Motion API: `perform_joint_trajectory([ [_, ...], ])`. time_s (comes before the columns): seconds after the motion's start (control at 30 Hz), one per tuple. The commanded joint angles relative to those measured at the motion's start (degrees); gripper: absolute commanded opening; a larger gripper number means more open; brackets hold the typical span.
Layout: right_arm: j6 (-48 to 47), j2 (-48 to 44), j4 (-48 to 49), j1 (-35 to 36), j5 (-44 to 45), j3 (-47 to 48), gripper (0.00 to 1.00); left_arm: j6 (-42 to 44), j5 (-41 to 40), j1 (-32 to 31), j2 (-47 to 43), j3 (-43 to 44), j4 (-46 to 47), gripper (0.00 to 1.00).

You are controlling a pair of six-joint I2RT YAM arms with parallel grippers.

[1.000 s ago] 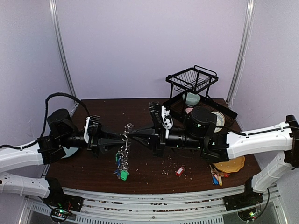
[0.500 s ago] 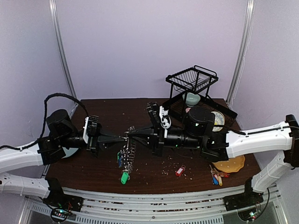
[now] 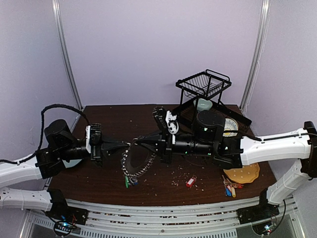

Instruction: Put the keys on the keyring

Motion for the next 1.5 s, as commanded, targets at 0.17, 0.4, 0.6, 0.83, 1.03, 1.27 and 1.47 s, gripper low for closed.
perform_joint_trajectory([
  [0.17, 0.8, 2.3, -3.2, -0.3, -0.7, 4.4, 0.09, 0.8, -7.9, -0.2, -1.3, 0.2, 2.5, 0.00],
  [0.4, -1.6, 0.4, -7.4, -0.3, 2.7, 5.2, 0.34, 1.4, -10.7, -0.4, -0.5, 1.3, 0.2, 0.00],
  [0.6, -6.9, -3.1, -10.8, -0.3, 6.5, 4.7, 0.40, 1.3, -10.3, -0.6, 0.5, 1.7, -0.4, 0.00],
  [0.83, -10.2, -1.1, -12.7, 0.6, 1.6, 8.0, 0.16, 1.1, -9.4, -0.7, 0.8, 1.8, -0.3, 0.00],
  [1.03, -10.8, 2.7, -21.2, 0.6, 3.0, 13.2, 0.22, 2.6, -10.4, -0.8, 0.8, 2.2, -2.0, 0.00],
  [1.27, -17.6, 4.7, -35.6, 0.6, 8.9, 21.0, 0.25, 3.7, -13.0, -1.3, 1.8, 3.4, -4.3, 0.00],
  [1.47, -18.3, 7.1, -38.9, 0.6, 9.7, 24.2, 0.23, 3.7, -12.8, -1.4, 2.2, 3.7, -4.6, 0.00],
])
